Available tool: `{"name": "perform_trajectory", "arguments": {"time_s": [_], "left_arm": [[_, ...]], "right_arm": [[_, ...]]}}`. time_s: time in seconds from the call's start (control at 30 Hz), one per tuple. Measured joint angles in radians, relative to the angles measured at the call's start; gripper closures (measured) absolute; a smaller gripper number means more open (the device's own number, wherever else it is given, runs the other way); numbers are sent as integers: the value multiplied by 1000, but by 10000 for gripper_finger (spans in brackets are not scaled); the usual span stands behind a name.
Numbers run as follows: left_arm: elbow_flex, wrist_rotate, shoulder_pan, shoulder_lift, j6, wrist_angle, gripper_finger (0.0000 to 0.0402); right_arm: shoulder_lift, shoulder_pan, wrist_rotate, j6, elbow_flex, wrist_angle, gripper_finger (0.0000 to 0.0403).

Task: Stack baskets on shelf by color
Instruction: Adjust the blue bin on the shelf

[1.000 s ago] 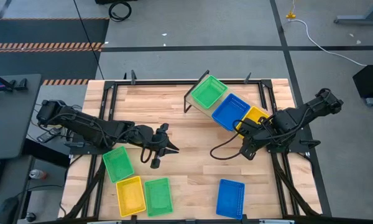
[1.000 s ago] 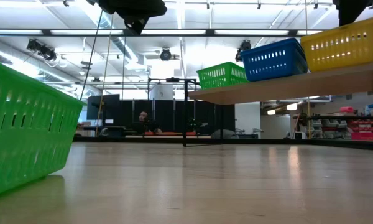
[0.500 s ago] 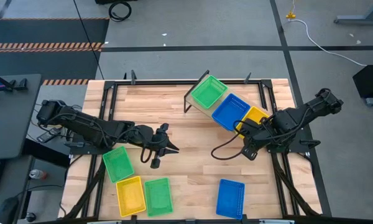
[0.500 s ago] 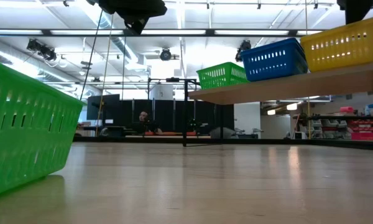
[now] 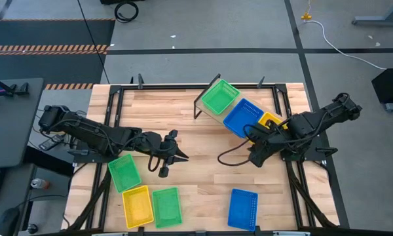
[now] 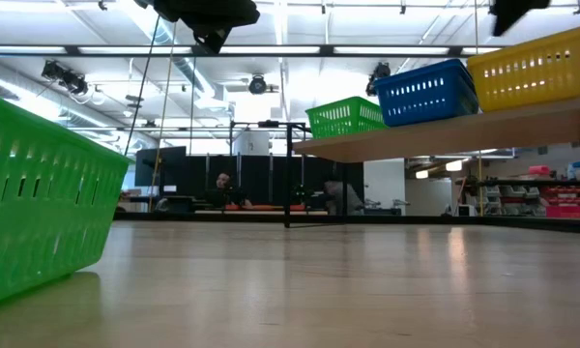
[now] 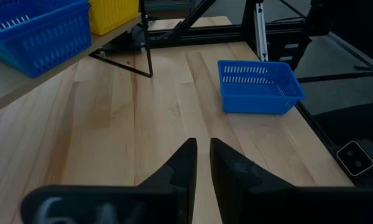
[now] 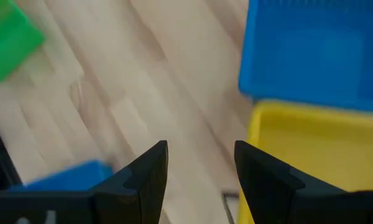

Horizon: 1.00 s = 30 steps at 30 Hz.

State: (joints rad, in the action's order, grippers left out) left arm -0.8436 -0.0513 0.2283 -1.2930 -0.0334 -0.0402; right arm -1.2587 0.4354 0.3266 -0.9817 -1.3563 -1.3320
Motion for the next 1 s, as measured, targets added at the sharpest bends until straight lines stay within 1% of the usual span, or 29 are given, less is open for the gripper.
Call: {"name": "perform_trajectory", "arguments": {"time_s": [0.1,0.27,0.4,0.53,0.67,0.83,1.0], "left_arm": [[0,0,0,0,0,0,349],[0,0,0,0,0,0,349],[0,0,0,0,0,0,349],[0,0,0,0,1,5,349],[0,0,0,0,1,6,349],[0,0,0,0,3,12,349],[0,0,-3,0,4,11,349]], "right_arm": [[0,-30,51,59,0,63,211],[-16,-97,100,169,0,145,211],[-77,-150,87,250,0,169,211],[-155,-197,43,315,0,165,211],[-205,-231,41,352,1,157,211],[-209,-249,27,358,1,164,211],[-151,-240,16,357,0,208,211]]}}
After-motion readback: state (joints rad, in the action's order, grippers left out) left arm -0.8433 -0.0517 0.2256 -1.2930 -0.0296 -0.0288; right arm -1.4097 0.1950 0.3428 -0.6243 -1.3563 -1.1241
